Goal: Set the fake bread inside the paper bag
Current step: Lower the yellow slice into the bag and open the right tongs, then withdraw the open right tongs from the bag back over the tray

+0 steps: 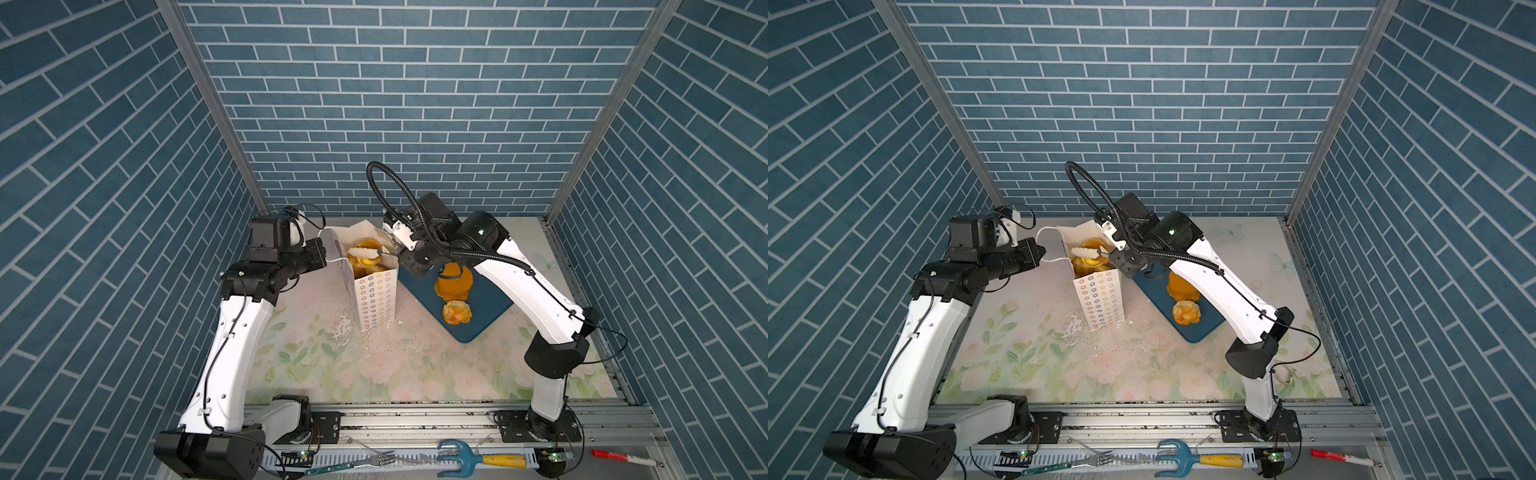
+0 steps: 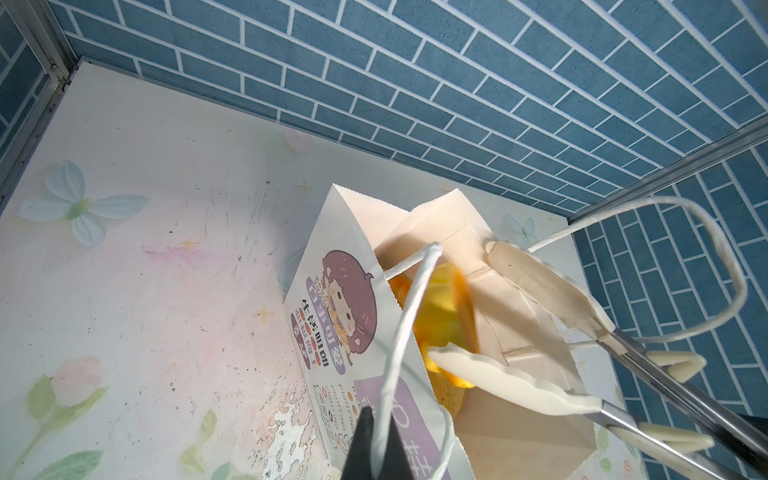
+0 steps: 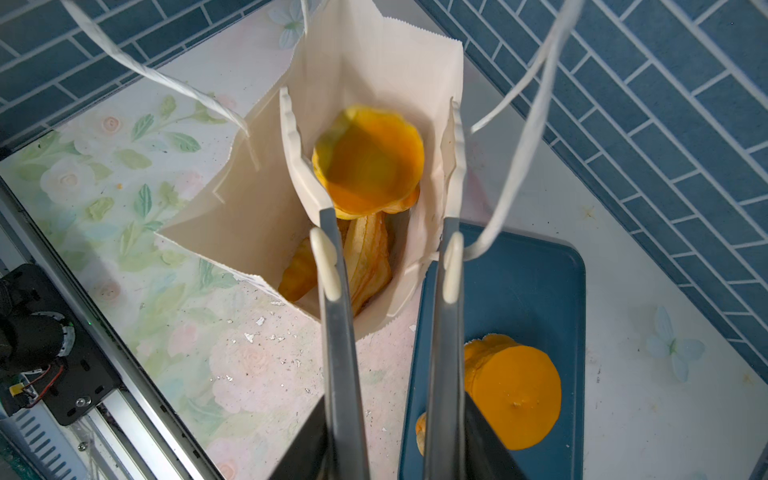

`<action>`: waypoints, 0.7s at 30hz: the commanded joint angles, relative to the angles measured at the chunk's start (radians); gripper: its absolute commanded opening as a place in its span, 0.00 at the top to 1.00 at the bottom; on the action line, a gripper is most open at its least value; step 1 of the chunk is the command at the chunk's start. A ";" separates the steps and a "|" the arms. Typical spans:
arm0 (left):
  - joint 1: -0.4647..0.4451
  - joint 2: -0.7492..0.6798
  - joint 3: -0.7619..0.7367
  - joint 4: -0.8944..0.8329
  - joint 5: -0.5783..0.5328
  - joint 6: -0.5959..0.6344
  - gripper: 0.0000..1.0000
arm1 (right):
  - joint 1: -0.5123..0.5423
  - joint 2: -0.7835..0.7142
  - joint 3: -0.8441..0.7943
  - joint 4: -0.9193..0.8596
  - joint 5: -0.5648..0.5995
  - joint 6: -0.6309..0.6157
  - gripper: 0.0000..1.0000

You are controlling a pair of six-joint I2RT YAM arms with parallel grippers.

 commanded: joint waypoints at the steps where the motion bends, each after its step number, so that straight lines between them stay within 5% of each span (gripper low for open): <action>1: -0.005 -0.008 -0.018 0.002 0.003 0.006 1.00 | 0.006 -0.015 0.050 0.006 0.028 -0.004 0.54; 15: -0.005 -0.004 -0.008 0.002 0.003 0.006 1.00 | -0.001 -0.157 0.109 0.064 0.075 0.009 0.53; 21: -0.005 -0.002 -0.004 0.002 0.005 0.005 1.00 | -0.080 -0.230 0.108 0.032 0.122 0.062 0.53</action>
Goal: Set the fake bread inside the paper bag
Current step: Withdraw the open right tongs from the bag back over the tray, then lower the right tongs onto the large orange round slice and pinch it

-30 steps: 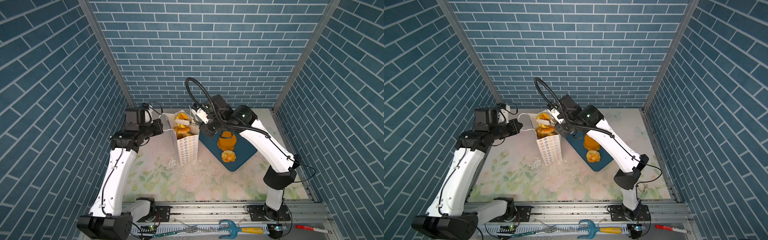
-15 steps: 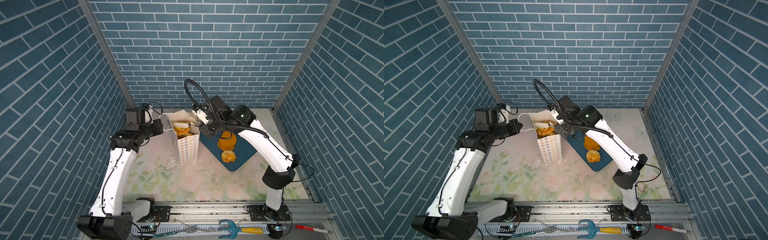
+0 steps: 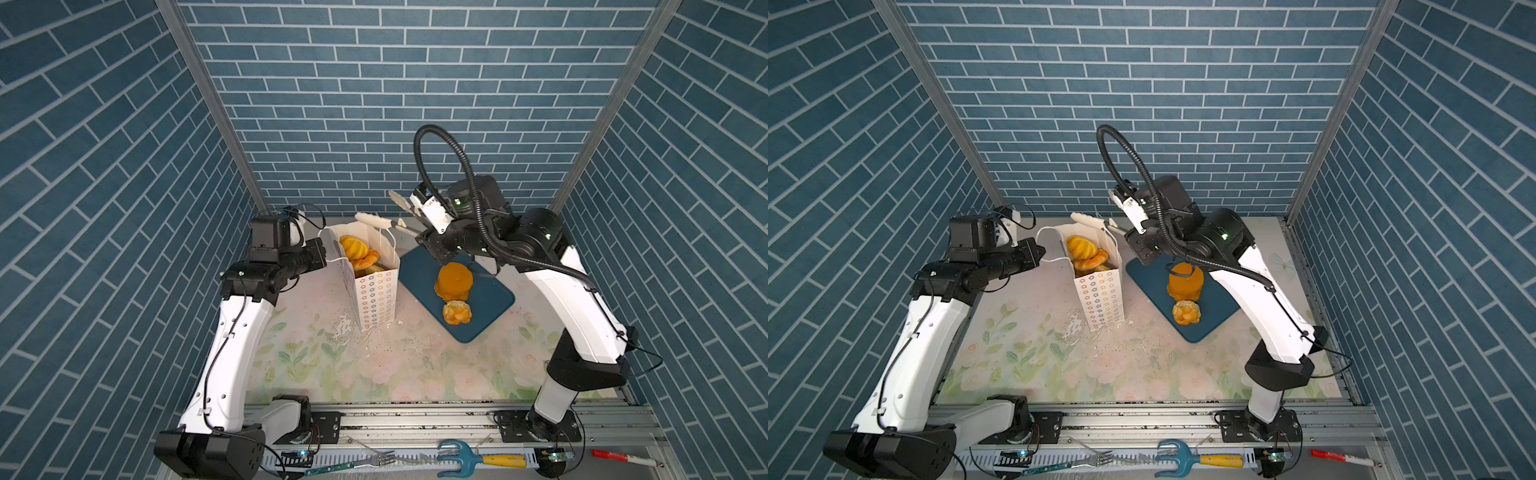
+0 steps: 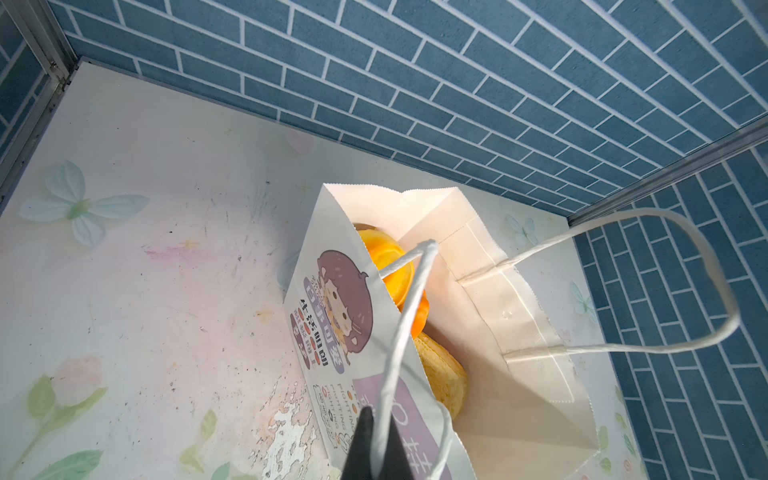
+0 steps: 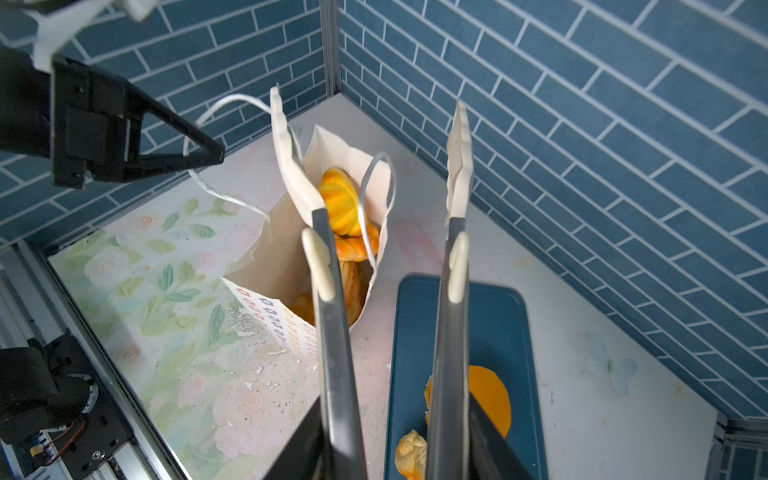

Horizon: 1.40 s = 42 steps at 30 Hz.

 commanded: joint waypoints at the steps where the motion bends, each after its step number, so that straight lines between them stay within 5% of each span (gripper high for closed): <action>1: -0.005 -0.003 -0.002 0.002 0.004 0.006 1.00 | -0.063 -0.068 0.007 0.009 0.061 0.062 0.53; 12: -0.005 -0.001 0.005 0.003 0.006 0.009 1.00 | -0.305 -0.243 -0.323 -0.060 0.060 0.203 0.52; 23: -0.005 0.010 -0.007 0.004 0.006 0.011 1.00 | -0.479 -0.289 -0.801 -0.024 -0.165 0.323 0.50; 42: -0.007 0.053 -0.014 0.021 0.003 0.001 1.00 | -0.523 -0.210 -0.911 0.061 -0.374 0.344 0.47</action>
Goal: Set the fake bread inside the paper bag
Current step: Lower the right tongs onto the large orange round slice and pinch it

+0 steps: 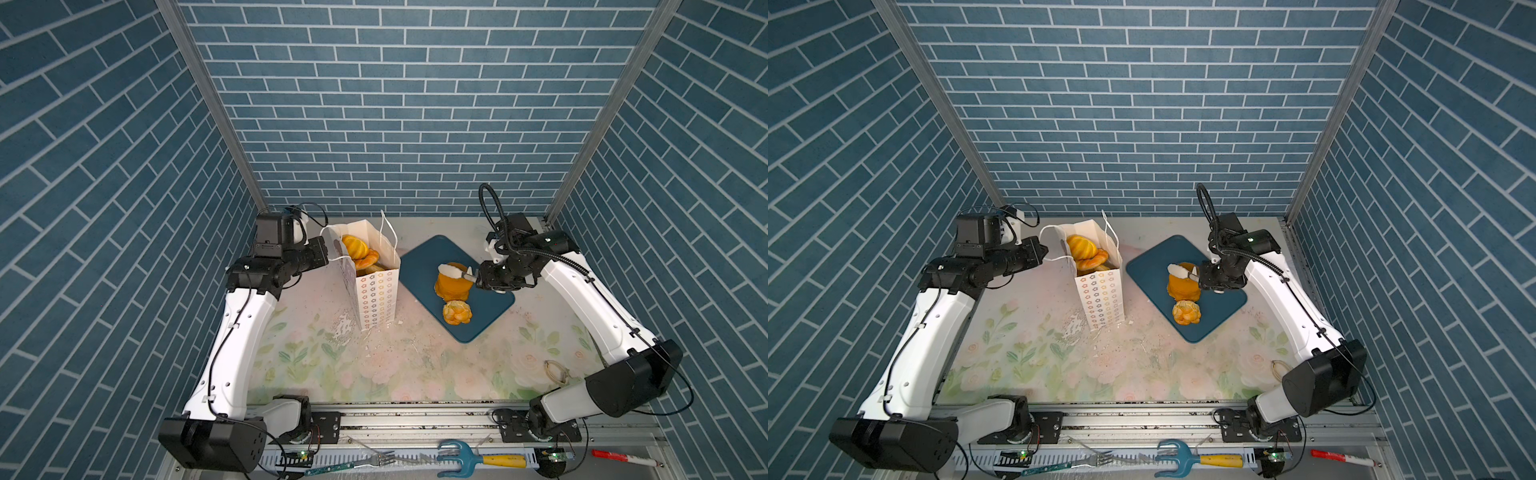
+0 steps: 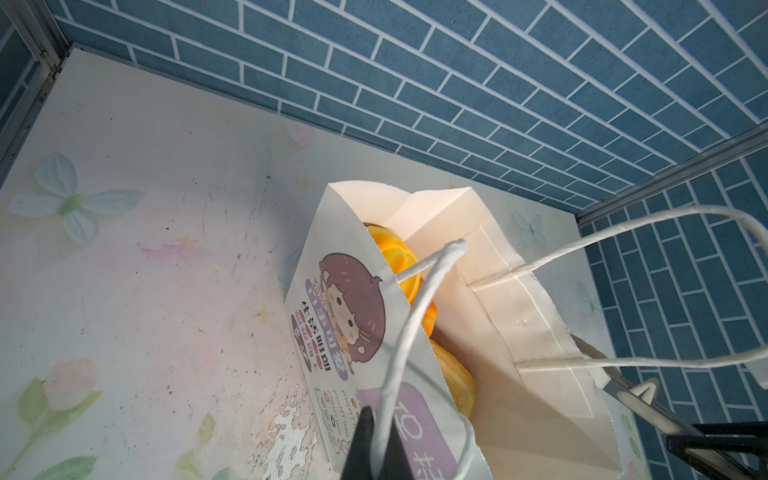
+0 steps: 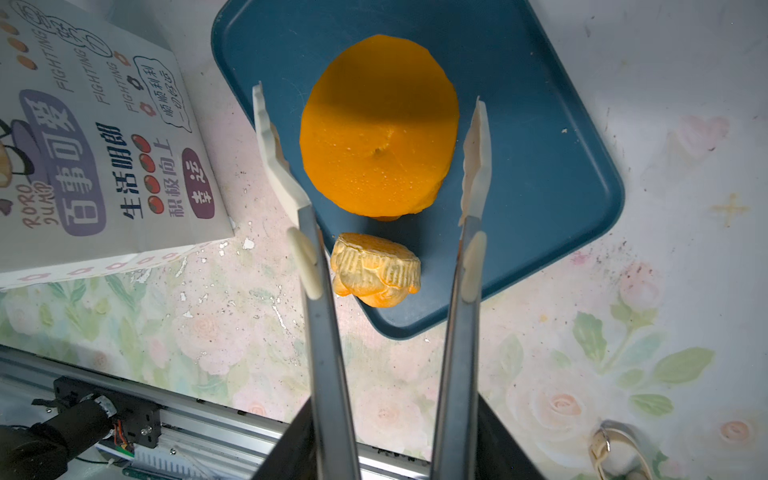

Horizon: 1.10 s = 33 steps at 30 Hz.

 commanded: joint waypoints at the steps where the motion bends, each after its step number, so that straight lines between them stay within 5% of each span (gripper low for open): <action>1: -0.007 0.009 -0.015 0.006 0.003 0.001 1.00 | 0.008 0.037 0.019 0.006 -0.026 0.014 0.47; 15: -0.010 0.004 -0.014 0.005 -0.005 0.002 1.00 | 0.109 0.195 0.154 -0.089 0.129 -0.033 0.45; 33: -0.010 -0.005 -0.019 0.002 0.003 -0.002 1.00 | 0.114 0.146 0.219 -0.074 0.232 -0.013 0.68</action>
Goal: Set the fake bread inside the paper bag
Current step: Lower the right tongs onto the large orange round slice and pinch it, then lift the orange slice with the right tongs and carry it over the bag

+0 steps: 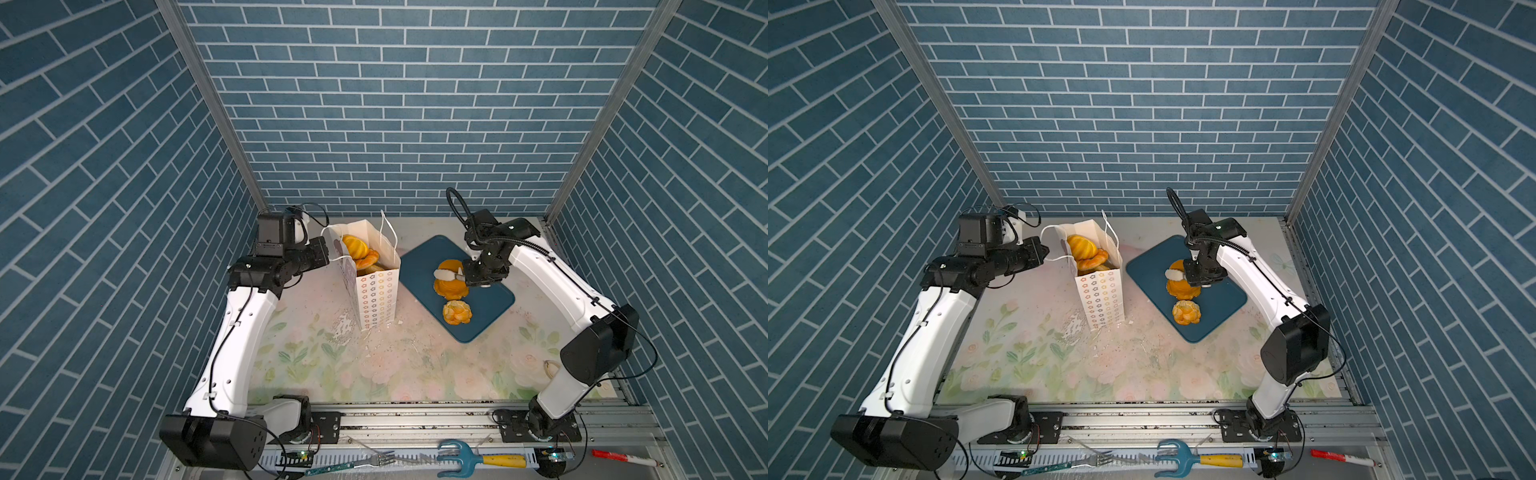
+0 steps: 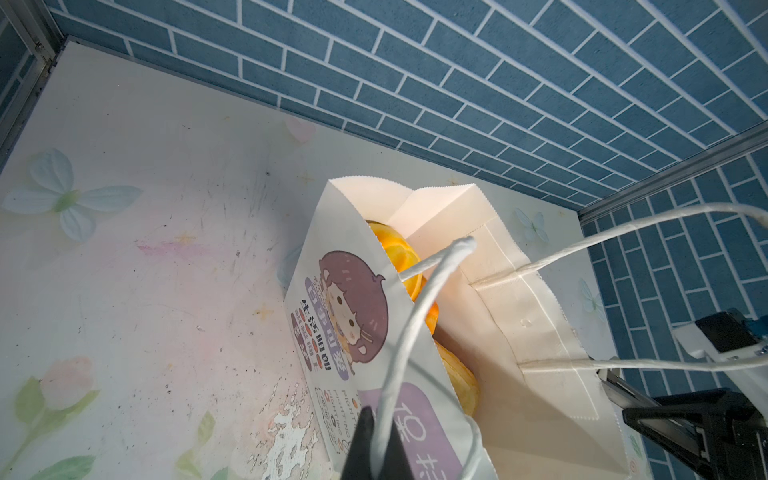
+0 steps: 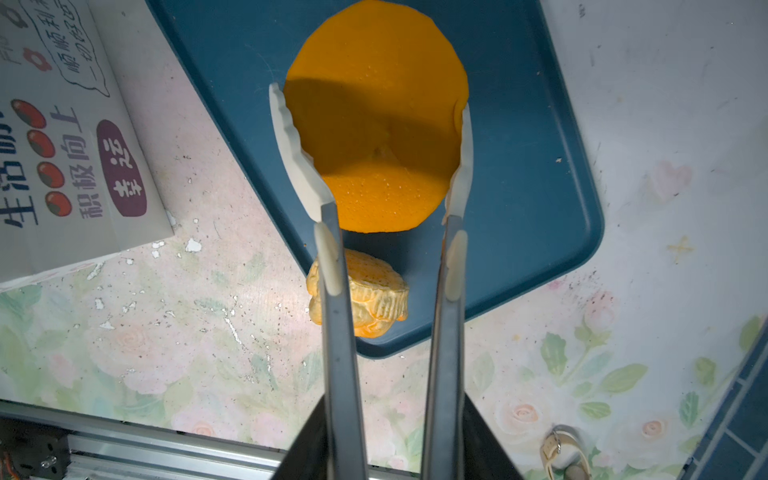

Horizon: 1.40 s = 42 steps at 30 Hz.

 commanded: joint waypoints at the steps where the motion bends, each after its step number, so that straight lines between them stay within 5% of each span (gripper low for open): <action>1: -0.008 -0.014 -0.019 0.001 0.004 -0.003 1.00 | 0.002 -0.064 0.047 0.007 0.049 0.016 0.69; 26: -0.013 -0.037 -0.017 0.016 0.016 -0.019 1.00 | 0.109 -0.298 0.238 0.224 0.091 -0.105 0.72; 42: -0.014 -0.055 -0.033 0.021 0.017 -0.024 1.00 | 0.274 -0.217 0.393 0.455 -0.113 -0.299 0.69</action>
